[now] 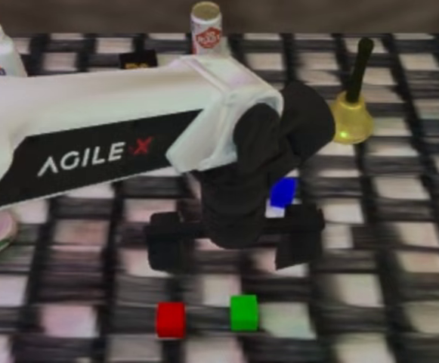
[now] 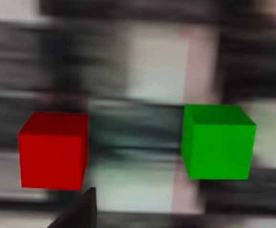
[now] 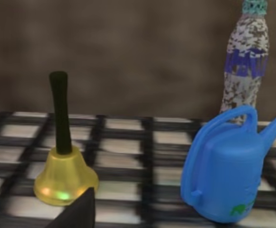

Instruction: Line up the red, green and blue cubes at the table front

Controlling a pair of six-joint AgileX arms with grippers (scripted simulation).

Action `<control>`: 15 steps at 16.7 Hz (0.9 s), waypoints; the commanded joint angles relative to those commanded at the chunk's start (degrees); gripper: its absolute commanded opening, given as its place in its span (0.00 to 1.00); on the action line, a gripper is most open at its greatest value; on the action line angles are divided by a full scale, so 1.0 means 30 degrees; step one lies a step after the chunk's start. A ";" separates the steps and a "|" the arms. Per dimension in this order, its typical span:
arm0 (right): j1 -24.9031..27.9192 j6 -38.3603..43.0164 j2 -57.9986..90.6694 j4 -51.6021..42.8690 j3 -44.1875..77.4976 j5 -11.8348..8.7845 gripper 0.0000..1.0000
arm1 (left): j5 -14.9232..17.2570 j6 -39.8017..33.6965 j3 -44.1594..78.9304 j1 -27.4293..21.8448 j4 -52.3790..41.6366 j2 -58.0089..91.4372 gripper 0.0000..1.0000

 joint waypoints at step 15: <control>0.5931 -0.8749 2.7897 -1.5128 2.4214 0.0082 1.00 | -0.0317 0.7573 -1.8307 1.1207 1.1980 -2.3362 1.00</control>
